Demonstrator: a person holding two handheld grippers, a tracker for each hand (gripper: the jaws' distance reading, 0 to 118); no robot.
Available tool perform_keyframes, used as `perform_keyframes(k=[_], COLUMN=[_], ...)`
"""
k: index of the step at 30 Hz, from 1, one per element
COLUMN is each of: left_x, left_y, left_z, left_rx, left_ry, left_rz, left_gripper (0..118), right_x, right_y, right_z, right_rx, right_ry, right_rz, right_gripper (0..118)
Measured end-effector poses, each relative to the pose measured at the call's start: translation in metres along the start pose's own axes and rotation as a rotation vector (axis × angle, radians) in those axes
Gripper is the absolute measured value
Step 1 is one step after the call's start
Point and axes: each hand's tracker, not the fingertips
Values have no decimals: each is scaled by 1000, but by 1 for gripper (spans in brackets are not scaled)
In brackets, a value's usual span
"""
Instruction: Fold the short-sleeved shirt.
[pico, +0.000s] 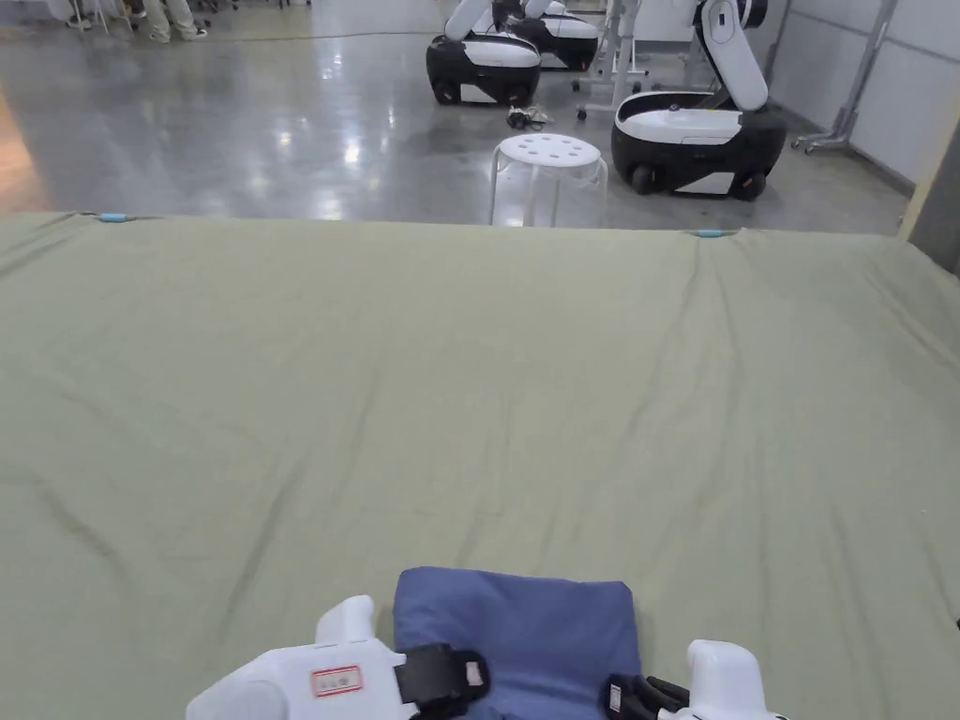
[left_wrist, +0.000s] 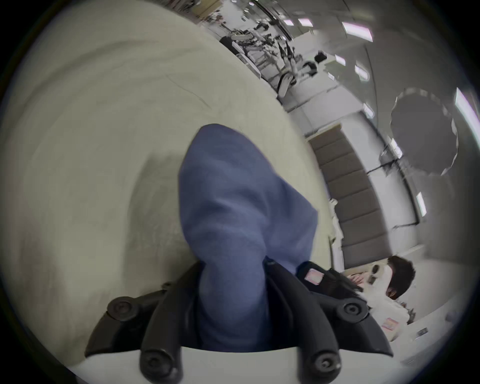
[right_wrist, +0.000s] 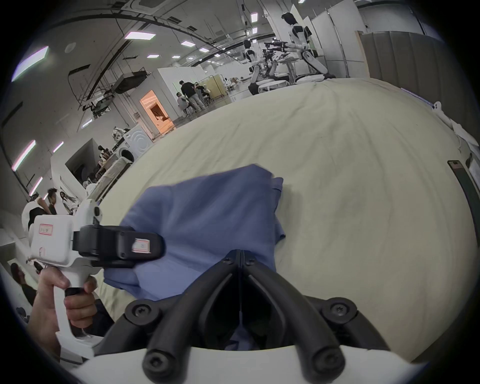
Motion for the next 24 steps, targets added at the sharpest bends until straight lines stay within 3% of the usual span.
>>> perform_keyframes(k=[2, 5, 7, 17, 21, 24], left_x=[2, -4, -22, -182, -247, -284], left_y=[5, 14, 26, 108, 151, 164], left_z=[5, 22, 40, 188, 248, 277], left_rx=[-12, -8, 6, 178, 172, 136], left_ry=[-71, -61, 7, 296, 500, 501], left_rz=[11, -8, -56, 70, 34, 61], left_gripper=[19, 18, 18, 18, 18, 19], right_x=[-5, -14, -20, -61, -75, -81], right_y=[2, 5, 6, 1, -3, -6], right_z=[5, 18, 25, 30, 24, 24], right_rx=[12, 32, 50, 67, 49, 38], right_ry=[1, -5, -12, 4, 20, 35], right_rz=[6, 28, 39, 88, 103, 111], right_gripper=[2, 2, 2, 2, 2, 2])
